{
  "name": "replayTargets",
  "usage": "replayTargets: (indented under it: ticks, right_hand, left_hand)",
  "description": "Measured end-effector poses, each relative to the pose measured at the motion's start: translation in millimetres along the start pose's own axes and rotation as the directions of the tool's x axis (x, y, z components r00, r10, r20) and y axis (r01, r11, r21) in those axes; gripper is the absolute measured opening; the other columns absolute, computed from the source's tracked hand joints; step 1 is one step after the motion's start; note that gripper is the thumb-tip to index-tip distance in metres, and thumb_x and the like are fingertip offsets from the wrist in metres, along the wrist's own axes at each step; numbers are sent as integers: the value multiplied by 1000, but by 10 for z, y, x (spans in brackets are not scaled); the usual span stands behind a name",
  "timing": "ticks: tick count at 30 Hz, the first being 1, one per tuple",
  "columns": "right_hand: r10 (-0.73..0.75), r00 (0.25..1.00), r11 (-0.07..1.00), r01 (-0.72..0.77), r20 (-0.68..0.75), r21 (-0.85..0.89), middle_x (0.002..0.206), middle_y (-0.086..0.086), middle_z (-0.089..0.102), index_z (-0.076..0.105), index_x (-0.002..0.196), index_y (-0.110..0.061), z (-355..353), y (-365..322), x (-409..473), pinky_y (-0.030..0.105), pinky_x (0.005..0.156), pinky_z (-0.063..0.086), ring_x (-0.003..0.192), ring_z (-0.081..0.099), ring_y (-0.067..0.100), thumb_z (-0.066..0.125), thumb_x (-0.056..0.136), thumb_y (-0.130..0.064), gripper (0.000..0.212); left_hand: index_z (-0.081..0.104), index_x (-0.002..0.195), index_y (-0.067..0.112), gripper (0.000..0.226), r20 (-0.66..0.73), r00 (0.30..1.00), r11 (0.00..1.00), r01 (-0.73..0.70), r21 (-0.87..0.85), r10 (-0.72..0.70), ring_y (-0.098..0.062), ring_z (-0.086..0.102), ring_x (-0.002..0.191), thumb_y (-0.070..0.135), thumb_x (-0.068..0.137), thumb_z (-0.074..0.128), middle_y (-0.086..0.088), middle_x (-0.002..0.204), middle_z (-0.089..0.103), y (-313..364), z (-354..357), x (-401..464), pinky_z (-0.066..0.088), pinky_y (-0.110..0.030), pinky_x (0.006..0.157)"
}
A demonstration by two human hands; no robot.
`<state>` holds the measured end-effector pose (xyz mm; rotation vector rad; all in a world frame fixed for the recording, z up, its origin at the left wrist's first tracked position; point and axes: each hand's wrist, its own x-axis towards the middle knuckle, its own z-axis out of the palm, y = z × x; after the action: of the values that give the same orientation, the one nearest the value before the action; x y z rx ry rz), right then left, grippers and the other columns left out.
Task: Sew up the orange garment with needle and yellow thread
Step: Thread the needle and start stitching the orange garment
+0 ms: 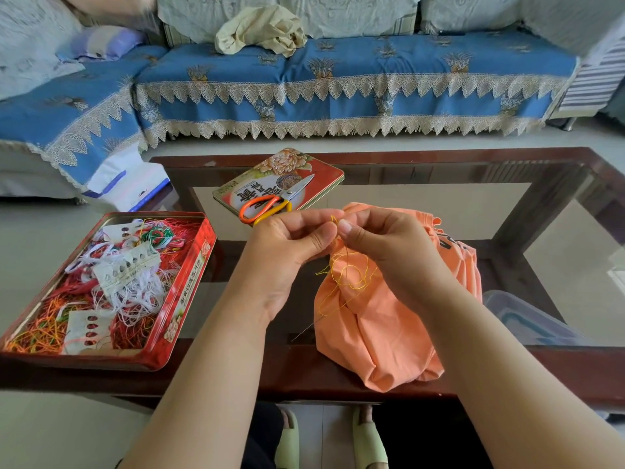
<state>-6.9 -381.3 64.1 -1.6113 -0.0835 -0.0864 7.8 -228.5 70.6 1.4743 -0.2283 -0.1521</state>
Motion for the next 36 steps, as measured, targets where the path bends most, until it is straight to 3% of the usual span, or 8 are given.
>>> replayTargets:
  ticks: [5, 19, 23, 26, 29, 31, 33, 36]
  right_hand:
    - [23, 999, 999, -24, 25, 24, 94, 25, 68, 71, 84, -8, -32, 1, 6, 54, 91, 52, 93, 65, 40, 69, 72, -34, 28]
    - [37, 997, 999, -39, 63, 35, 91, 19, 69, 72, 81, -11, -99, 25, 26, 47, 90, 55, 90, 68, 32, 70, 72, -32, 24]
    - [24, 984, 981, -56, 174, 186, 93, 3, 71, 68, 101, -7, -17, 30, 14, 29, 88, 52, 94, 67, 16, 62, 82, -29, 30]
    - [-20, 971, 965, -43, 238, 257, 106, 7, 69, 58, 121, -2, 76, 37, 2, 34, 95, 50, 102, 66, 22, 57, 87, -34, 46]
    - [4, 977, 958, -65, 215, 278, 76, 4, 59, 58, 116, -3, 150, 24, -21, 34, 73, 56, 66, 56, 15, 59, 85, -37, 46]
    - [16, 987, 956, -62, 160, 288, 66, 2, 45, 62, 103, -7, 171, 9, -28, 23, 50, 47, 56, 40, 13, 61, 81, -35, 36]
    - [12, 994, 954, -44, 108, 296, 65, 3, 44, 64, 95, -7, 173, -8, -30, 19, 44, 36, 55, 34, 13, 64, 80, -31, 28]
    - [6, 999, 971, -14, 35, 239, 63, -8, 57, 65, 88, -8, 143, -18, -32, 18, 47, 38, 54, 40, 11, 63, 87, -20, 12]
  left_hand:
    - [75, 88, 23, 20, 19, 999, 998, 32, -52, -31, -12, 71, 92, 23, 70, 67, 5, 90, 76, 18, 14, -8, 57, -22, 72]
    - [76, 75, 23, 11, 37, 995, 984, 101, -149, -97, -5, 67, 70, 23, 71, 66, 10, 73, 70, 41, 64, -32, 57, -23, 66]
    - [77, 73, 33, 9, -28, 999, 996, 30, -90, -32, -5, 64, 96, 34, 70, 69, 12, 95, 70, 35, 38, -13, 50, -22, 77]
    - [76, 74, 35, 4, -69, 997, 999, -49, -23, 47, -8, 54, 121, 35, 71, 74, 10, 123, 61, 26, 16, 2, 50, -28, 93]
    - [76, 71, 32, 2, -93, 993, 997, -73, -35, 70, -6, 51, 126, 33, 72, 75, 11, 130, 58, 16, 20, 8, 46, -27, 94]
    - [76, 69, 30, 6, -104, 993, 992, -61, -112, 49, -5, 56, 120, 31, 69, 70, 12, 121, 62, 8, 32, 10, 44, -23, 92]
    - [76, 67, 30, 6, -111, 994, 984, -38, -172, 19, -6, 58, 115, 30, 67, 70, 15, 110, 67, 3, 41, 9, 43, -22, 88]
    - [76, 68, 30, 6, -142, 990, 976, -31, -216, 0, -9, 60, 114, 29, 68, 70, 12, 106, 70, -1, 32, 15, 43, -23, 84]
